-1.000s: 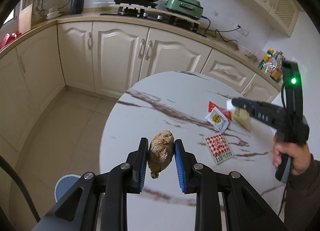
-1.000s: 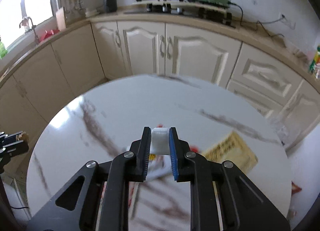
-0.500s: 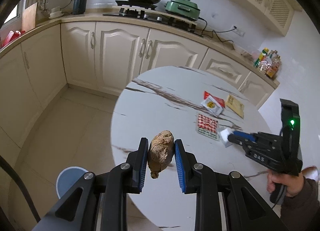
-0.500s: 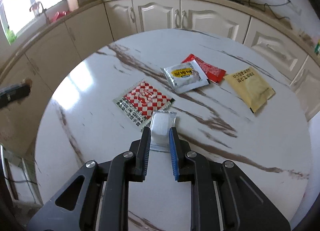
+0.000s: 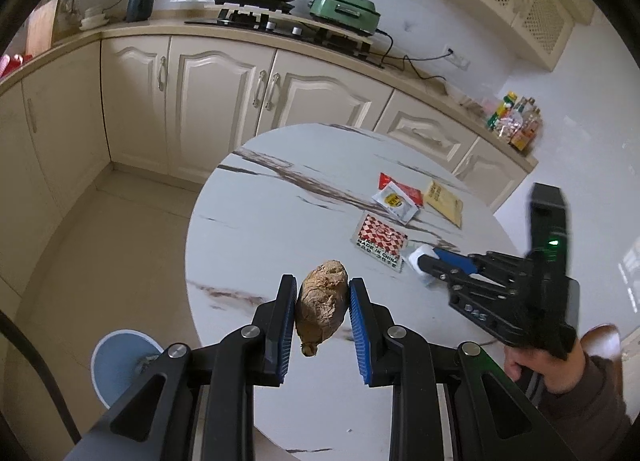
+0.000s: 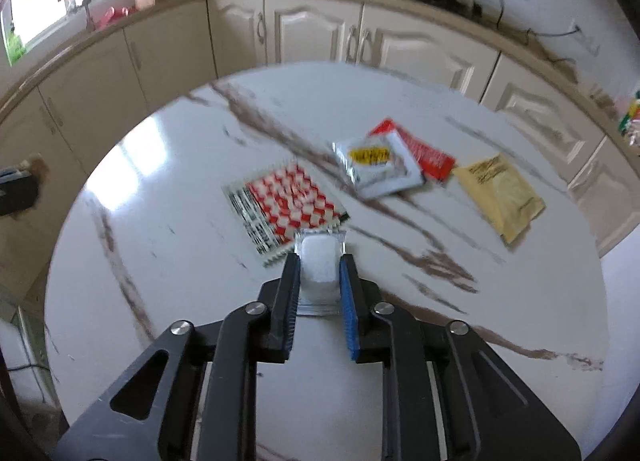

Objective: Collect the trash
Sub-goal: 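Lower the right gripper onto the white square packet and grasp it, then carry the ginger root and white packet over the blue bin and open both grippers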

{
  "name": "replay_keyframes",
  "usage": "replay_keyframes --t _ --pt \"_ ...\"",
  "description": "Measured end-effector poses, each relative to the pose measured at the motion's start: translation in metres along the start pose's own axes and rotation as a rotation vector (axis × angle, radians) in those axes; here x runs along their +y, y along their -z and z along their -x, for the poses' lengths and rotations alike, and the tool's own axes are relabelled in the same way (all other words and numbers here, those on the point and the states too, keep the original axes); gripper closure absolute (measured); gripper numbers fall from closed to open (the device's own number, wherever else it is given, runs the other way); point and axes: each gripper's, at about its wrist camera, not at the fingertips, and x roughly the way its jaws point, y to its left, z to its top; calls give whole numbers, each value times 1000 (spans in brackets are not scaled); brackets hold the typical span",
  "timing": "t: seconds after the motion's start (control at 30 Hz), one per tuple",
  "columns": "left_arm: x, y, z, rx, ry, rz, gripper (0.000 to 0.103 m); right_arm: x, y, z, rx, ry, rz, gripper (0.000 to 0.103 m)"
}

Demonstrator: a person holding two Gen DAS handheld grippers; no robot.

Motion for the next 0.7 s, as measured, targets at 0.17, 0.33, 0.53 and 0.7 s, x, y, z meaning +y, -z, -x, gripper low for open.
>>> replay_keyframes --t 0.17,0.33,0.53,0.7 --pt "31 8 18 -30 -2 56 80 40 -14 39 -90 -80 15 86" --pt "84 32 42 -48 -51 122 80 116 -33 57 -152 -236 69 86" --pt "186 73 49 26 -193 258 81 228 -47 29 -136 -384 152 86" --pt "249 91 35 92 -255 346 80 296 -43 -34 -48 -410 197 86"
